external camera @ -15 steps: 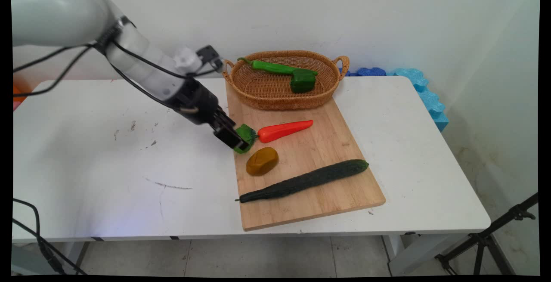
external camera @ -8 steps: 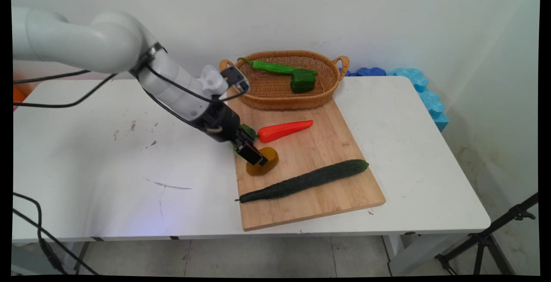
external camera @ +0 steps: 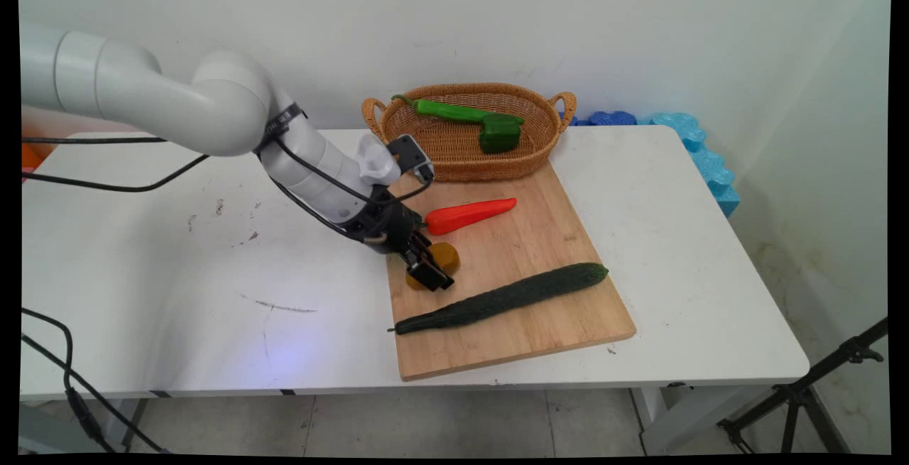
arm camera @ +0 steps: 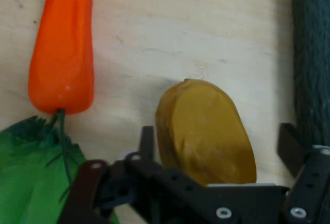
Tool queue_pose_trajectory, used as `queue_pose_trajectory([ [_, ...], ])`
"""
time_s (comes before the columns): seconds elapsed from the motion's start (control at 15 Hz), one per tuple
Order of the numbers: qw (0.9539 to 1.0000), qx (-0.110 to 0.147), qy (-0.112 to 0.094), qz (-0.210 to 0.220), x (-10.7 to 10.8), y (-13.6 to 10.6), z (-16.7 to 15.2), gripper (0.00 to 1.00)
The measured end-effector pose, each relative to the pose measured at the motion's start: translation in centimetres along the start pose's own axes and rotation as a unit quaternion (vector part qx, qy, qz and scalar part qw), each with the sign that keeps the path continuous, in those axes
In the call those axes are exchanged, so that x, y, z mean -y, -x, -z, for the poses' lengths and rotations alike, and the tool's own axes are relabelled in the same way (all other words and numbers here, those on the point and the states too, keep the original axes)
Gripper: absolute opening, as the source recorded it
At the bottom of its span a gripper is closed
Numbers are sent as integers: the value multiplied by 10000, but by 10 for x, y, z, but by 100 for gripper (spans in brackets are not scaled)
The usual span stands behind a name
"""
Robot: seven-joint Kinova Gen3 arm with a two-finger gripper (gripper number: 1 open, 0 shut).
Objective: Pick up the potato from the cutting board, then place the picked object in the vegetable basket
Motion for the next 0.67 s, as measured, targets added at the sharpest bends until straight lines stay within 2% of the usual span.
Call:
queue_pose_trajectory([
  [0.07, 10000, 0, -19, -29, -2, 0, -2, 0],
  [0.67, 9995, -82, -183, -239, -4, -5, -6, 0],
])
